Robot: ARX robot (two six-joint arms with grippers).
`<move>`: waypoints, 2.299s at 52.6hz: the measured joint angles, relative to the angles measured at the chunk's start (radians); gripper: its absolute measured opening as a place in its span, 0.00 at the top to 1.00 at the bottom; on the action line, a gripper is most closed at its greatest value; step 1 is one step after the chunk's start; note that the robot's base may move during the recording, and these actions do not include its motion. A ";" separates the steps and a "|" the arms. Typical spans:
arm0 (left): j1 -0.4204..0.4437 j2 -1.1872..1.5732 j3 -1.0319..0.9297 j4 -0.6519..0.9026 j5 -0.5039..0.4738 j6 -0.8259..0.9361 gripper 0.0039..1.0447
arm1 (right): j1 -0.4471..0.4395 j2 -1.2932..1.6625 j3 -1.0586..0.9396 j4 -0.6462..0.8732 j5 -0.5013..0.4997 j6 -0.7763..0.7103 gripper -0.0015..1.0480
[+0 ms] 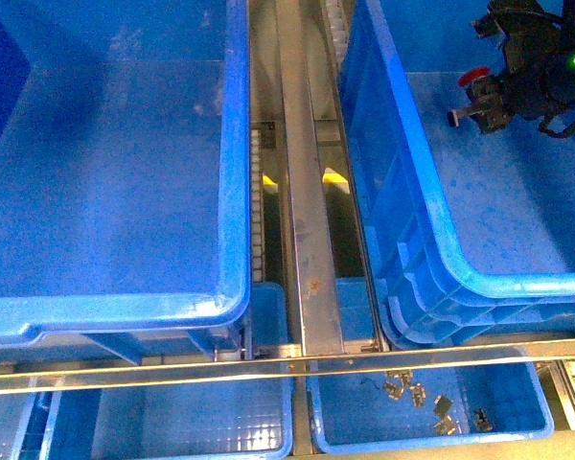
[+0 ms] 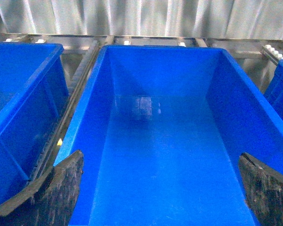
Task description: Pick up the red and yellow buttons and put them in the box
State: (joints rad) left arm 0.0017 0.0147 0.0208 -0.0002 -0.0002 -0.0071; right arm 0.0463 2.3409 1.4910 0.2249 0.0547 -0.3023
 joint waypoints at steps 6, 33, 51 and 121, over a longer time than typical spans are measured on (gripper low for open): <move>0.000 0.000 0.000 0.000 0.000 0.000 0.07 | -0.002 0.008 0.000 0.000 -0.002 -0.001 0.71; 0.000 0.000 0.000 0.000 0.000 0.000 0.07 | -0.043 -0.274 -0.355 0.237 -0.087 -0.023 0.06; 0.000 0.000 0.000 0.000 0.000 0.000 0.07 | -0.062 -1.199 -1.161 0.040 -0.257 0.150 0.06; 0.000 0.000 0.000 0.000 0.000 0.000 0.07 | -0.048 -2.067 -1.470 0.050 -0.055 0.291 0.96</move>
State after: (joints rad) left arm 0.0017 0.0147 0.0208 -0.0002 -0.0006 -0.0067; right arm -0.0017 0.2741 0.0212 0.2752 0.0002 -0.0113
